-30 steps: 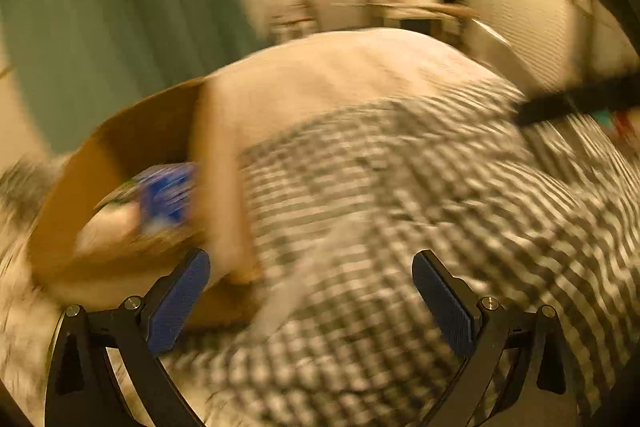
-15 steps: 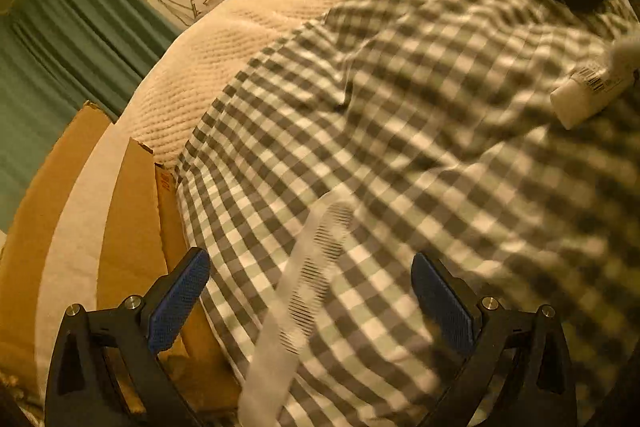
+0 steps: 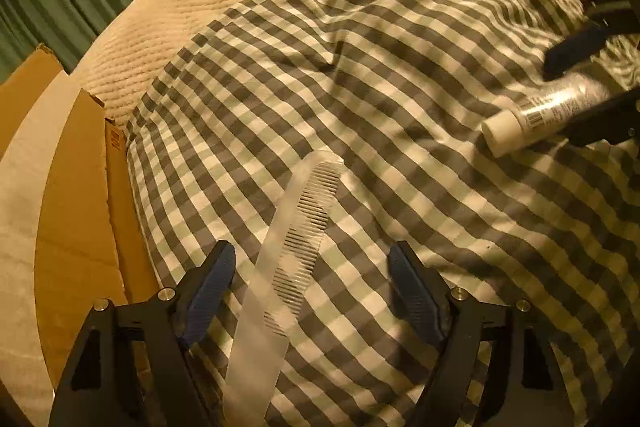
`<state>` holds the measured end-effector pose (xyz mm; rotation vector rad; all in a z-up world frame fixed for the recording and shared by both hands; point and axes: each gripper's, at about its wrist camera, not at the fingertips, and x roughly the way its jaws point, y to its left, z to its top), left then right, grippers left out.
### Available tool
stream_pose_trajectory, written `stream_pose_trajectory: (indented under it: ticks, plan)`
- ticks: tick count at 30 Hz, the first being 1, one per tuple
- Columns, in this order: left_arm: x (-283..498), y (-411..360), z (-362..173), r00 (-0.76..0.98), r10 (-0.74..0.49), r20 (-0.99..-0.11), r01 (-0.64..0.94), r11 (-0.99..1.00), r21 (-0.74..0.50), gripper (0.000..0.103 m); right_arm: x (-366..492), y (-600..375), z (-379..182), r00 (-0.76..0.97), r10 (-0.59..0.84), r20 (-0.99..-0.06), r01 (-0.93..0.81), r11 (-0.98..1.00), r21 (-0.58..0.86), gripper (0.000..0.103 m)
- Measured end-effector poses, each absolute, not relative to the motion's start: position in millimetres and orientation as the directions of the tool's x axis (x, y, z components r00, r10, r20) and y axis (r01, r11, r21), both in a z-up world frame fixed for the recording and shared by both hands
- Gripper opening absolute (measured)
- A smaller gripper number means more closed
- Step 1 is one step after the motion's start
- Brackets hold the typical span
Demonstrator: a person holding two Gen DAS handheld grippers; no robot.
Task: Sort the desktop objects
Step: 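Grasp the clear comb with the left gripper while the right holds the tube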
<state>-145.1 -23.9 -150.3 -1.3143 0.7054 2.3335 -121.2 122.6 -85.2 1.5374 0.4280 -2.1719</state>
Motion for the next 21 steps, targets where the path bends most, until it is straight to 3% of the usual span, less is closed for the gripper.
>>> stream_pose_trajectory:
  ticks: [1, 3, 6, 7, 8, 9, 12, 20, 21]
  plan:
    - [-144.4, -24.0, -150.0, -0.502, 0.070, -0.862, -0.534, -0.809, 0.245, 0.081, -122.2, 120.3, -86.7, -0.290, -0.179, -0.940, 0.527, -0.850, -0.001, 0.052]
    - [-145.0, -26.5, -149.1, -0.507, 0.081, -0.858, -0.517, -0.825, 0.228, 0.057, -125.8, 112.4, -93.4, -0.306, -0.195, -0.932, 0.537, -0.844, 0.000, 0.052]
    - [-149.6, -27.9, -151.0, -0.492, 0.086, -0.866, -0.499, -0.844, 0.199, 0.035, -126.4, 105.3, -99.5, -0.301, -0.211, -0.930, 0.547, -0.837, 0.012, 0.052]
    - [-148.8, -27.2, -150.5, -0.496, 0.079, -0.865, -0.494, -0.845, 0.206, 0.031, -125.7, 103.7, -101.0, -0.308, -0.200, -0.930, 0.547, -0.837, -0.001, 0.050]
    - [-147.3, -26.1, -149.5, -0.501, 0.071, -0.862, -0.489, -0.846, 0.214, 0.028, -124.7, 102.1, -101.5, -0.317, -0.191, -0.929, 0.546, -0.838, -0.014, 0.040]
    - [-145.0, -24.2, -148.5, -0.508, 0.059, -0.859, -0.486, -0.843, 0.229, 0.026, -122.7, 101.4, -99.9, -0.329, -0.189, -0.925, 0.546, -0.838, -0.023, 0.031]
    - [-138.8, -22.1, -147.2, -0.525, 0.024, -0.851, -0.475, -0.837, 0.270, 0.022, -117.2, 98.9, -94.2, -0.350, -0.202, -0.915, 0.558, -0.830, -0.031, 0.024]
    - [-128.8, -16.5, -137.0, -0.559, -0.008, -0.829, -0.455, -0.832, 0.316, 0.022, -112.1, 100.1, -73.7, -0.409, -0.231, -0.883, 0.532, -0.846, -0.025, 0.024]
    - [-123.8, -15.3, -135.1, -0.563, -0.009, -0.827, -0.454, -0.832, 0.318, 0.018, -112.6, 99.3, -70.8, -0.419, -0.234, -0.877, 0.530, -0.848, -0.027, 0.024]
